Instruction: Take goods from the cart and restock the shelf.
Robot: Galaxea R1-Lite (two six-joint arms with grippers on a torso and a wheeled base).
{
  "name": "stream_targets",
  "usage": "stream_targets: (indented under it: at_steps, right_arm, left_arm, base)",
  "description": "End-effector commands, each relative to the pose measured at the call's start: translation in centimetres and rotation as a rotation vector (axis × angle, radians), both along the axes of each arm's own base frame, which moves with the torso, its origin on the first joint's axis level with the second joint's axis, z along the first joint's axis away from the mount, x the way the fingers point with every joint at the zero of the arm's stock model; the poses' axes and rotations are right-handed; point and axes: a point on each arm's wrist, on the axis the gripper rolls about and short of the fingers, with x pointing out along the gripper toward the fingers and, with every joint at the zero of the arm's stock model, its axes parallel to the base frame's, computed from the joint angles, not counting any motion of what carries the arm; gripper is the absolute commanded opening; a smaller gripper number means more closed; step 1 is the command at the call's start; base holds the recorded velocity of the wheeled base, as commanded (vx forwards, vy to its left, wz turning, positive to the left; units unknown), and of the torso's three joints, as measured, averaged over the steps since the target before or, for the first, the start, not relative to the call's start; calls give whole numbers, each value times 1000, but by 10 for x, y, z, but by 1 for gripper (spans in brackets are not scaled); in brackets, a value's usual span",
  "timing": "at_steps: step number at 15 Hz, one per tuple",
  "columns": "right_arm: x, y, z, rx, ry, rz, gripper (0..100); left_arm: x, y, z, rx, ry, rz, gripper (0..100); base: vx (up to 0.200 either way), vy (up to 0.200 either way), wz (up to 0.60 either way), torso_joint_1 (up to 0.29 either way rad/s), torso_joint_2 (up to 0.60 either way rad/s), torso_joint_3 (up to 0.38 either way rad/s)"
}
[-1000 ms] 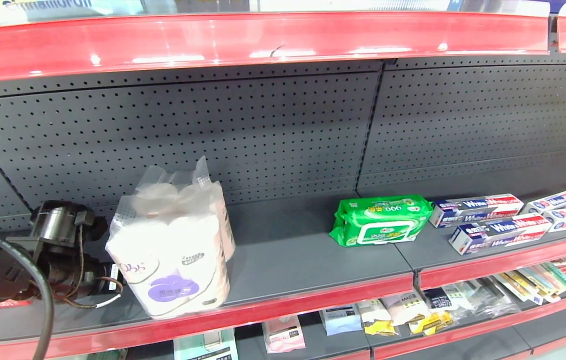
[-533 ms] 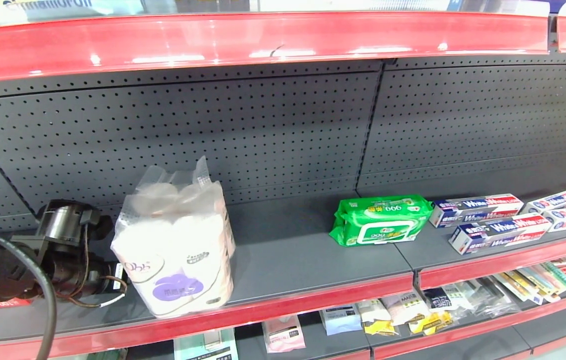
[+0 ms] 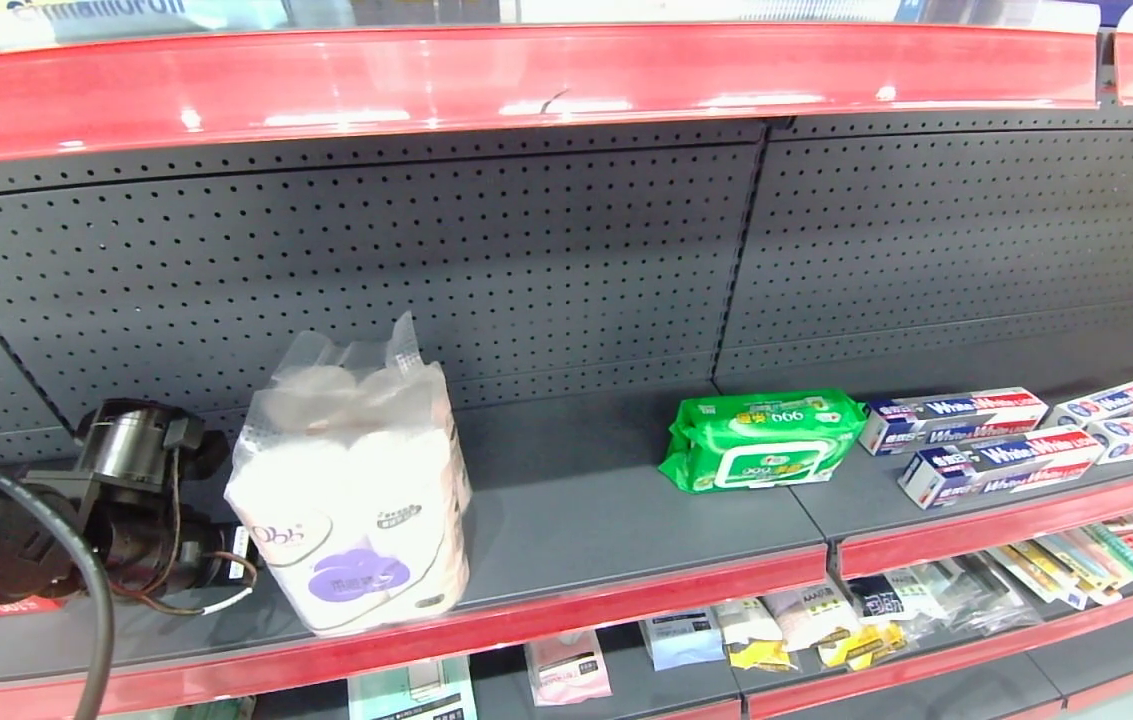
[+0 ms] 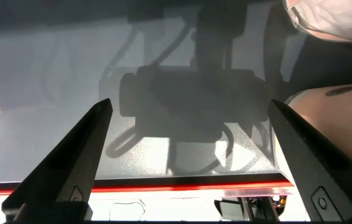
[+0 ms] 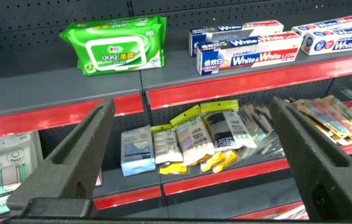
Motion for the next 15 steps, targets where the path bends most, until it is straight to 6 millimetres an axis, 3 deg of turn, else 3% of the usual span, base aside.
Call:
stream_targets:
  at_steps: [1, 11, 15]
  right_arm:
    - [0, 0, 0, 0, 1, 0, 100]
    - [0, 0, 0, 0, 1, 0, 100]
    - [0, 0, 0, 0, 0, 0, 100]
  left_arm:
    - [-1, 0, 1, 0, -2, 1, 100]
    - [-1, -5, 2, 0, -7, -17, 100]
    - [-6, 6, 12, 7, -42, 14, 100]
  base:
    - [0, 0, 0, 0, 0, 0]
    - [0, 0, 0, 0, 0, 0]
    - [0, 0, 0, 0, 0, 0]
